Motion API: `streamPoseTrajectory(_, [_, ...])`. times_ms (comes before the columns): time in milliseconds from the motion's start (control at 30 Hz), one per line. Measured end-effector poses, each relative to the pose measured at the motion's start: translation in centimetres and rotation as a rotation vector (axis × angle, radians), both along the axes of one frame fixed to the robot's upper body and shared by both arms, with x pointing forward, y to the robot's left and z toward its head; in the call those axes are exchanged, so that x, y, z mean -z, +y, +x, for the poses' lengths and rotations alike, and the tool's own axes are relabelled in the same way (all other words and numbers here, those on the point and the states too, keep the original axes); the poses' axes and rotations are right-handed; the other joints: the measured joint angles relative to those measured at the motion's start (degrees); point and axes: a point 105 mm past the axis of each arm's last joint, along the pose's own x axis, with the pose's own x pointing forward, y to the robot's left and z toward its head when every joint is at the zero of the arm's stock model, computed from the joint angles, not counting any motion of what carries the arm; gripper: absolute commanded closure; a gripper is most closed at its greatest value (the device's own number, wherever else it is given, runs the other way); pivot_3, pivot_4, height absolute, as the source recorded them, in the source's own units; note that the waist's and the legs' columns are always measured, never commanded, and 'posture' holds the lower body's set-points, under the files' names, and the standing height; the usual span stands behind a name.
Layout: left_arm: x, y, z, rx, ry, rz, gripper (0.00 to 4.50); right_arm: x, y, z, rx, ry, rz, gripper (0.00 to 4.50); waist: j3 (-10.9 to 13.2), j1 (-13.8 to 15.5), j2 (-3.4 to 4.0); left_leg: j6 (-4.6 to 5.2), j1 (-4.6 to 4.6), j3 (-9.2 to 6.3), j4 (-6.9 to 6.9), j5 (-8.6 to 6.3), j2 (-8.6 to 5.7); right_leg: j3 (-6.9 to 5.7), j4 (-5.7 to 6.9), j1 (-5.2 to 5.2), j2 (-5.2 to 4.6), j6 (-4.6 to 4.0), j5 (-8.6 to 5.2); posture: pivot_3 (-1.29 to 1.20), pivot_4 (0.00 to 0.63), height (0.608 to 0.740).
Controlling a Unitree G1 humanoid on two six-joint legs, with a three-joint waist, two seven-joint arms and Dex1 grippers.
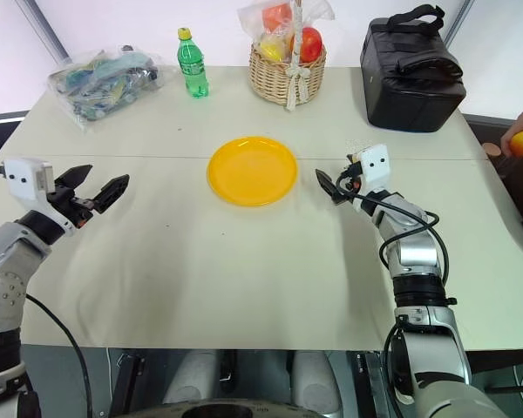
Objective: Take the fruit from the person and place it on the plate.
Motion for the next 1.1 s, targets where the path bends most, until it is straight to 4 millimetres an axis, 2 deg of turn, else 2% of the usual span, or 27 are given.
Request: streamPoseTrajectory(1100, [0.00,0.67,0.26,-0.036,-0.014,0.018,0.00,0.21,0.07,-0.17,-0.007,0.003,-0.012,0.02,0.00,0.01,0.00,0.00,0.00,0.00,0.00,0.00,0.00,0.00,0.00,0.00,0.00,0.00,0.00,0.00,0.150,0.740])
